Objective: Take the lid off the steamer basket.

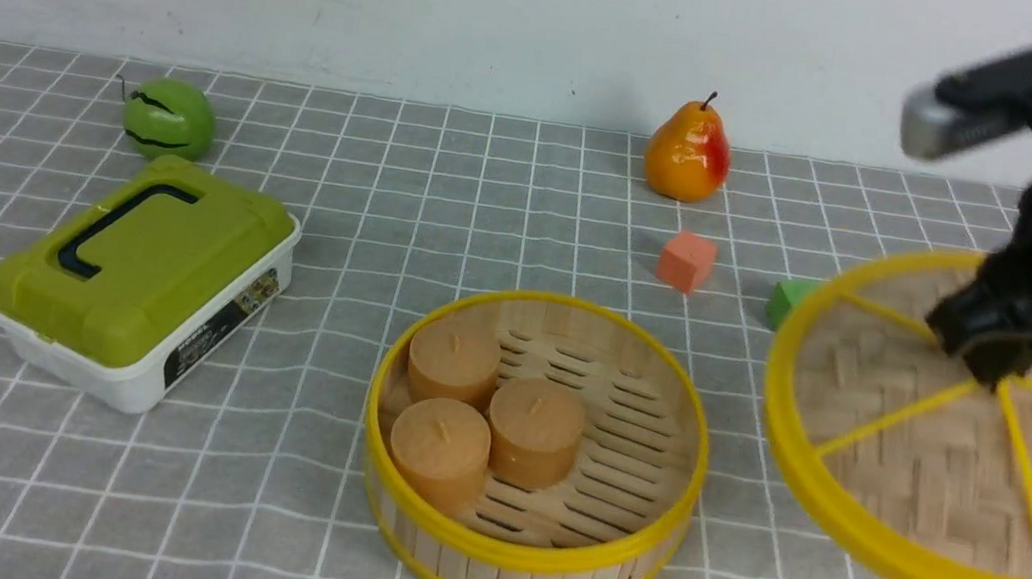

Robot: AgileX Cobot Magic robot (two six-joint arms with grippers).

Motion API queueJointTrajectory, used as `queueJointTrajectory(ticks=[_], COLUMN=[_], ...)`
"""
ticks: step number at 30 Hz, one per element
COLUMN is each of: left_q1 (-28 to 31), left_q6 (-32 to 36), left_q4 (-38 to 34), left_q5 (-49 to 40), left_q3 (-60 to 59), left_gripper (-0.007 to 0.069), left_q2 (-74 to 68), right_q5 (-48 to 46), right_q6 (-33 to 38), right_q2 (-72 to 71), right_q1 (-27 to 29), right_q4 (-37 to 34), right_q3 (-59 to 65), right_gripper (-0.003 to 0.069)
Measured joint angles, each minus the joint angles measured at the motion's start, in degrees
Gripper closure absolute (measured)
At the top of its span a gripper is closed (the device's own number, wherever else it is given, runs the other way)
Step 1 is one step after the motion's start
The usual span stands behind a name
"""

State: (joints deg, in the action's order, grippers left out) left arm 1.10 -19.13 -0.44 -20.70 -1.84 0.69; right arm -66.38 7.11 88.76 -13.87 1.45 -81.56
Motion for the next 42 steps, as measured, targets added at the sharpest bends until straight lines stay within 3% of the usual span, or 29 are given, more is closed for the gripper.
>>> queueJointTrajectory(ticks=[5, 14, 22, 28, 32, 36, 38, 39, 40, 42], left_q1=[0.0, 0.0, 0.0, 0.0, 0.0, 0.0, 0.0, 0.0, 0.0, 0.0], left_q6=[0.0, 0.0, 0.0, 0.0, 0.0, 0.0, 0.0, 0.0, 0.0, 0.0], left_q4=[0.0, 0.0, 0.0, 0.0, 0.0, 0.0, 0.0, 0.0, 0.0, 0.0], left_q5=[0.0, 0.0, 0.0, 0.0, 0.0, 0.0, 0.0, 0.0, 0.0, 0.0], left_q3=[0.0, 0.0, 0.0, 0.0, 0.0, 0.0, 0.0, 0.0, 0.0, 0.0], left_gripper=[0.0386, 0.0386, 0.0386, 0.0386, 0.0386, 0.0386, 0.0386, 0.0386, 0.0386, 0.0386], left_q2=[0.0, 0.0, 0.0, 0.0, 0.0, 0.0, 0.0, 0.0, 0.0, 0.0], right_q5=[12.9, 22.5, 20.2, 17.4, 18.0, 19.2, 20.0, 20.1, 20.6, 21.4], right_q6=[-0.6, -0.6, -0.6, 0.0, 0.3, 0.4, 0.4, 0.4, 0.4, 0.4], right_q2=[3.0, 11.0, 8.8, -7.5, -20.0, -31.9, -41.1, -42.6, -48.0, -53.7], right_q1=[5.7, 6.9, 6.9, 6.9, 6.9, 6.9, 6.9, 6.9, 6.9, 6.9], right_q4=[-3.7, -4.3, -5.6, -6.5, -7.5, -7.8, -7.9, -7.9, -7.9, -8.0], right_q3=[10.1, 12.2, 12.2, 12.2, 15.9, 23.2, 29.5, 30.5, 33.6, 37.3], right_gripper=[0.0579, 0.0547, 0.0251, 0.0198, 0.0227, 0.0310, 0.0419, 0.0429, 0.0510, 0.0600])
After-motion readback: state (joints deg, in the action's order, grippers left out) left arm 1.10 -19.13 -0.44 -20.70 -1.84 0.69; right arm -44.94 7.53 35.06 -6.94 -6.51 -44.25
